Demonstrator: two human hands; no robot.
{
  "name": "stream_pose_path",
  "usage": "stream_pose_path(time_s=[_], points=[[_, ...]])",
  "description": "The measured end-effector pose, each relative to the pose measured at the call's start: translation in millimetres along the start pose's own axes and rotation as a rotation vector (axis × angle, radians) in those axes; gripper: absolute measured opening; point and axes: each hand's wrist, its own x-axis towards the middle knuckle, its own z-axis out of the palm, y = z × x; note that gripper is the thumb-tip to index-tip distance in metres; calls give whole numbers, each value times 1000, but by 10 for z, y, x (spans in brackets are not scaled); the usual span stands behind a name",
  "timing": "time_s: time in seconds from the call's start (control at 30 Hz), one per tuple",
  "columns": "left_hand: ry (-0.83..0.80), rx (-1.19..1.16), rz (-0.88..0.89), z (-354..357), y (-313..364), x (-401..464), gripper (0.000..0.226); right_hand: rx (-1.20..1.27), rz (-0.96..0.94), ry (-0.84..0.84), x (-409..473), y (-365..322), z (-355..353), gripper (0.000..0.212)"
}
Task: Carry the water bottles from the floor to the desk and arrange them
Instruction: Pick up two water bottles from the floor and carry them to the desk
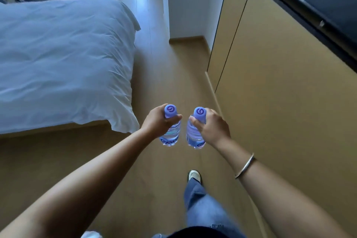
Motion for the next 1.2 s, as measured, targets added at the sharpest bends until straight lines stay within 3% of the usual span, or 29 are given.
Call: stream_pose_path(time_s=[0.4,0.7,0.83,0.97,1.2], points=[[156,24,-45,-248,367,1750,22,-80,-187,-94,2078,-231,-458,40],[137,34,-59,-618,195,2862,24,-76,-211,-132,3294,-593,-308,40],[112,8,-67,-939,12,3556,35,-59,-196,-127,3957,-862,-163,39],[89,25,-52,-1311,-112,4347,26,-62,-180,-131,4639,-1188,-40,36],[65,-11,-33,-1930,-245,5415,35,-17,-169,-109,5608,-1770,100,35]])
